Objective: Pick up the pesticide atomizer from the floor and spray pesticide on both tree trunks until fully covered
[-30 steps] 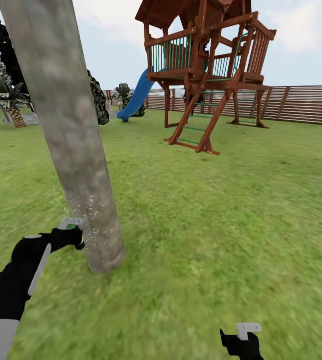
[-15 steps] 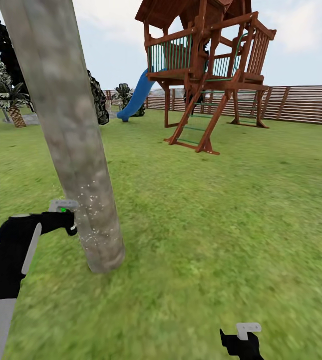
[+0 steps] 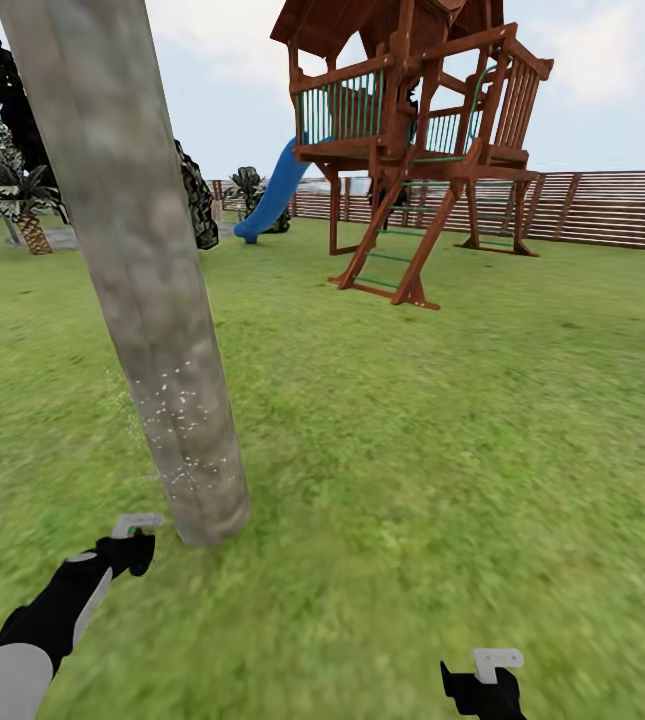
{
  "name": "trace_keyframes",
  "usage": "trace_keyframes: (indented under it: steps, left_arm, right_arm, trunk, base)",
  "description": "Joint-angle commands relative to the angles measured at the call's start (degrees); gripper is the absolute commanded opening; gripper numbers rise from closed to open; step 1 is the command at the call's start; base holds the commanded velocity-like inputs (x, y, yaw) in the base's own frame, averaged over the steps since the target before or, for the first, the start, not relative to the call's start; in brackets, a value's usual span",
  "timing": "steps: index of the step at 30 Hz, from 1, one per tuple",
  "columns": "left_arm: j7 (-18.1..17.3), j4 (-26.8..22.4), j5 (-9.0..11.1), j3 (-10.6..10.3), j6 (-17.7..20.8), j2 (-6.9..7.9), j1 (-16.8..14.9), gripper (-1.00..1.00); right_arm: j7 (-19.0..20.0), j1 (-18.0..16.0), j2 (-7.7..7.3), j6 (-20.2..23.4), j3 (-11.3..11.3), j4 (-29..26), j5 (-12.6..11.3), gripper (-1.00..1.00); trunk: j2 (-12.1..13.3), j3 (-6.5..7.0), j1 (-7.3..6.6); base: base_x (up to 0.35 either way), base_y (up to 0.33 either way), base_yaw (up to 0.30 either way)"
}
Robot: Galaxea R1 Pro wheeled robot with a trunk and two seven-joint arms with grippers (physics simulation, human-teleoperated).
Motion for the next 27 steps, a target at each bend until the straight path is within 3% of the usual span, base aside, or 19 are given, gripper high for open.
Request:
trace_keyframes:
  steps: [1,7,11,20,27]
  left_arm:
    - [0.04,0.3,0.18,-0.09,-0.48,-0.08,-0.01,-1.0]
    - [0.07,1.14,0.08,-0.38,-0.89,-0.61,-0.02,-1.0]
    - [0.07,1.2,0.14,-0.32,-0.76,-0.73,-0.02,-1.0]
    - [0.07,1.28,0.41,-0.42,-0.82,-0.96,0.0,-1.0]
    - [0.07,1.29,0.48,-0.42,-0.84,-1.08,-0.01,-1.0]
  right_arm:
    - [0.01,0.03,0.0,0.0,0.0,0.0,0.0,1.0]
    - [0.02,0.03,0.0,0.0,0.0,-0.08,-0.14,1.0]
    - [-0.06,0.05,0.0,0.0,0.0,-0.08,-0.18,1.0]
    - [-0.04,0.03,0.0,0.0,0.0,-0.08,-0.18,1.0]
    - [-0.05,0.05,0.0,0.0,0.0,-0.08,-0.1,1.0]
  trunk:
    - [0.0,0.0,0.0]
    - [0.0,0.0,0.0]
    - [0.0,0.0,0.0]
    - [0.0,0.0,0.0]
    - [0.0,0.0,0.0]
  base:
    - [0.0,0.0,0.0]
    - [0.016,-0.026,0.0]
    - [0.091,-0.241,0.078]
    - [0.011,-0.269,0.261]
    - [0.096,-0.269,0.023]
